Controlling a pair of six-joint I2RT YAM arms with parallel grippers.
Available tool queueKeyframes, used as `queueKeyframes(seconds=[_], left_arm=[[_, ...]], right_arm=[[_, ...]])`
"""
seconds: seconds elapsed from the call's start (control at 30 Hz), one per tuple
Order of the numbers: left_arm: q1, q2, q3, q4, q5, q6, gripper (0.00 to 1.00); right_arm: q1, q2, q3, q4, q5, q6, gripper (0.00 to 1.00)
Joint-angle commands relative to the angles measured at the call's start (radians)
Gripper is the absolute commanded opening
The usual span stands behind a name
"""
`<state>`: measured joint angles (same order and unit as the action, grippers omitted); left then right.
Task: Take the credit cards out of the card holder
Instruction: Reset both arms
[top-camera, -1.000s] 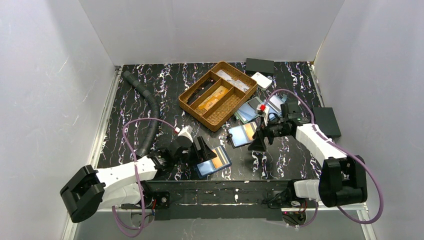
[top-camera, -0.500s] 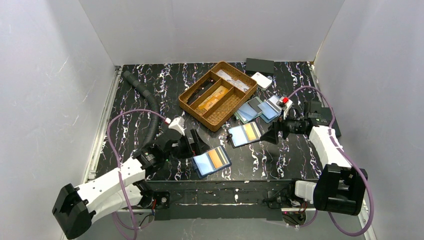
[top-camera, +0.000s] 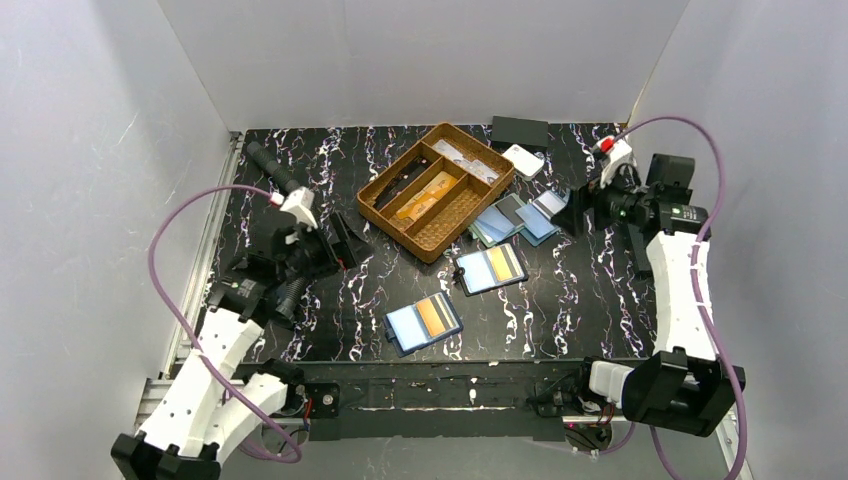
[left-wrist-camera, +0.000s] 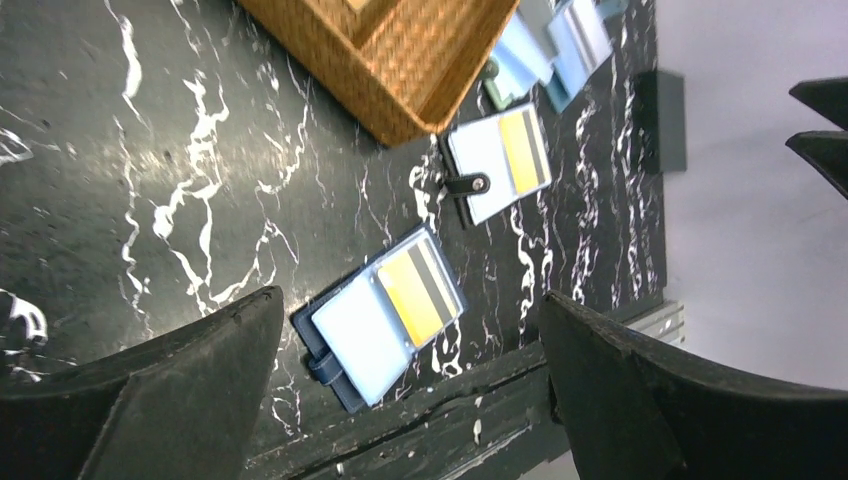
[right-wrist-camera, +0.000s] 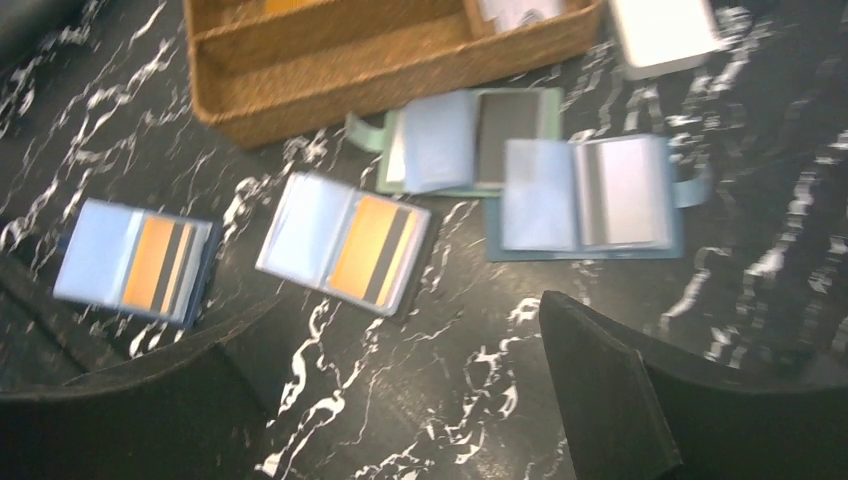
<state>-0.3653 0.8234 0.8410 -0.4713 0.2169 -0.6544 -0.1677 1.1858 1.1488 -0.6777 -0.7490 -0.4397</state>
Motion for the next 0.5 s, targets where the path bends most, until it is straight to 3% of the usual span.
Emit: queueKeyframes(seconds=[0.0,0.2,0.23,0.47], left_arm=[[0.081,-0.023,0.134,-0.149,0.093,0.102,0.98],[0.1,-0.012,0.273,-0.222,0.101,0.117,0.98],[0.101,-0.012,0.332,-0.242,0.1,0.113,0.98],[0.102,-0.038,0.398,-0.267,0.113,0.091,0.99]], right_arm=[[-0.015,-0.041,0.136,0.032,0.146,0.2,0.98],[-0.015,-0.056,0.285,0.057,0.259,0.424,0.98],[-0.015,-0.06,0.352,0.039,0.257,0.433,0.98],[-0.015,-0.075,0.403,0.012,0.213,0.462,1.0]])
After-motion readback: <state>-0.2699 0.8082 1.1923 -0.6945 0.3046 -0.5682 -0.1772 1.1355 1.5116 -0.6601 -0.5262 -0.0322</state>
